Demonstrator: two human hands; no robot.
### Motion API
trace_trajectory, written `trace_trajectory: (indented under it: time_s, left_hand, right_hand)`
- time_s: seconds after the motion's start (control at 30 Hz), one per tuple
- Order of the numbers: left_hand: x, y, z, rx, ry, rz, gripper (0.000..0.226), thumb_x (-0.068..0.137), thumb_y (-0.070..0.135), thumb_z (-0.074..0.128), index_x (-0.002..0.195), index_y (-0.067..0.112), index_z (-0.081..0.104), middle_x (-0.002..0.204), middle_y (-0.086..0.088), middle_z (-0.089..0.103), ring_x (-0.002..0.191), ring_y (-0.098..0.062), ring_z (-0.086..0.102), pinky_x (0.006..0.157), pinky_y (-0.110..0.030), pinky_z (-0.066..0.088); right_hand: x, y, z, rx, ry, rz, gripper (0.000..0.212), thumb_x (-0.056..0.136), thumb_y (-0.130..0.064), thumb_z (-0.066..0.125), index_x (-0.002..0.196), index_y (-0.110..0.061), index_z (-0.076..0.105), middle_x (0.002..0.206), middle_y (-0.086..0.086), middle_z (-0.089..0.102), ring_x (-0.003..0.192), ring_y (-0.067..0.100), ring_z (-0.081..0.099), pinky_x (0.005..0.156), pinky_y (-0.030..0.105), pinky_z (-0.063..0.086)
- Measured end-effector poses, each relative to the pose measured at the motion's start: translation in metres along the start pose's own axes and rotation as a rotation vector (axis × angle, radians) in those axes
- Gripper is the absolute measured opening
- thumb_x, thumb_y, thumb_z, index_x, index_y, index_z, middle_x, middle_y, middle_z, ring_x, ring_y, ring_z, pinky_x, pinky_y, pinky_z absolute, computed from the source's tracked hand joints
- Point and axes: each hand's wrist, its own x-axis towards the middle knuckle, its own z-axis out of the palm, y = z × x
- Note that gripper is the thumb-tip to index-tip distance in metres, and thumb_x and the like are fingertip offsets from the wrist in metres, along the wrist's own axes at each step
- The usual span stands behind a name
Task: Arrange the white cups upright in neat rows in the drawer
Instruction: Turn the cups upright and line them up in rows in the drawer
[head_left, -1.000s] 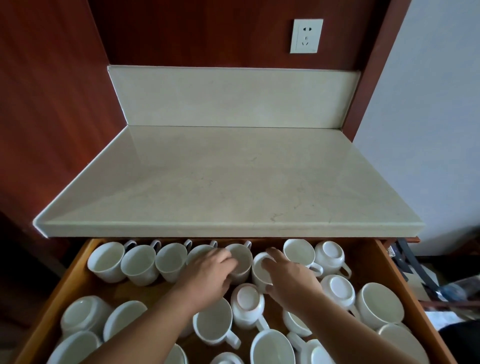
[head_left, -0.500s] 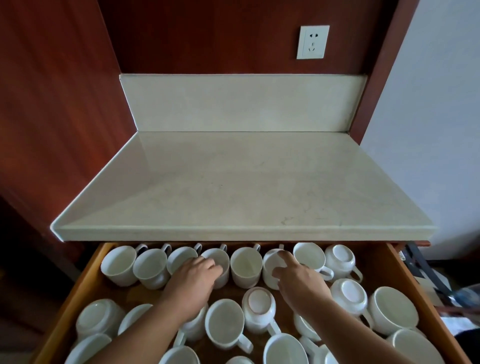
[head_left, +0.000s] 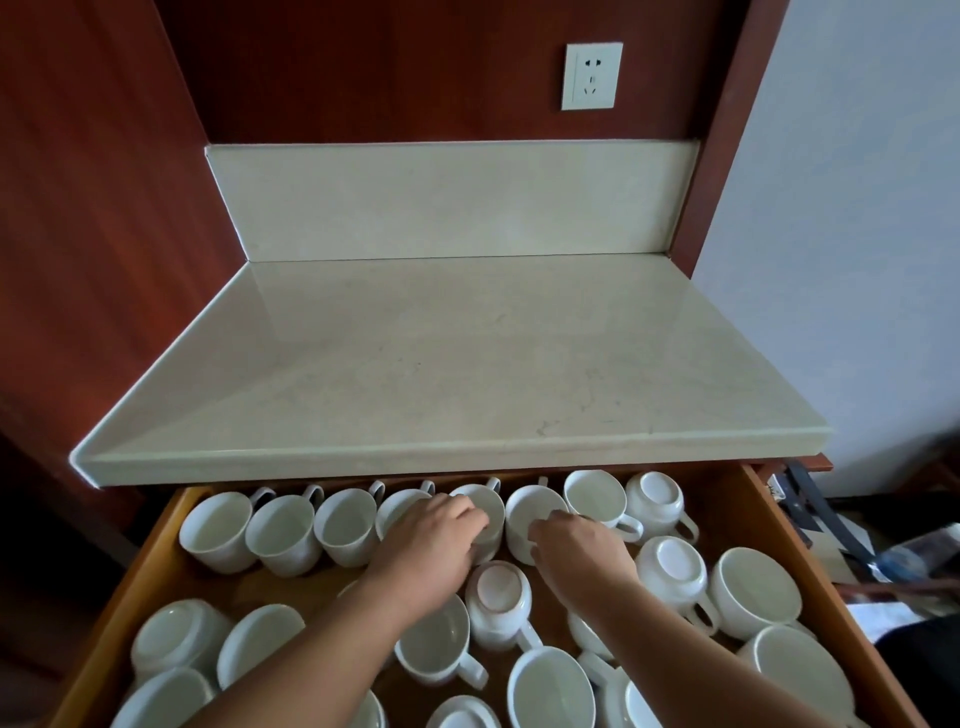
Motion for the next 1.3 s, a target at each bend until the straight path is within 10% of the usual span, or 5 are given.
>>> trace_trajectory:
  time_s: [0.7,1.07,1.3]
  left_hand:
    - [0.04,0.061,0.008,-0.1,0.022,0.093,0.035,0.096,0.038,0.061,0.126,0.021,0.063,0.127,0.004,0.059,0.118,-0.018,0.055,0.102,-0.036,0.045]
    - [0.101,0.123,0.03,0.136,-0.105,0.07,0.023,0.093,0.016,0.047,0.109,0.022,0.062,0.115,-0.002,0.065,0.123,-0.031,0.054,0.109,-0.039,0.039]
    - [0.108,0.144,0.028,0.207,-0.189,0.014,0.02,0.094,0.007,0.049,0.107,0.019,0.058,0.111,-0.005,0.066,0.104,-0.032,0.063,0.074,-0.036,0.036]
  right_hand:
    - [-0.018,0.056,-0.045,0.147,0.113,0.151,0.027,0.097,-0.039,0.053,0.117,-0.026,0.066,0.116,-0.004,0.064,0.099,0.023,0.066,0.074,0.036,0.056]
    - [-0.019,0.156,-0.036,0.309,-0.031,0.398,0.051,0.089,-0.052,0.062,0.126,-0.019,0.05,0.118,0.003,0.053,0.108,0.026,0.057,0.087,0.038,0.05]
    - [0.009,0.17,-0.019,0.44,-0.123,0.355,0.077,0.073,-0.057,0.068,0.136,-0.018,0.048,0.128,0.004,0.055,0.121,0.025,0.05,0.099,0.036,0.046]
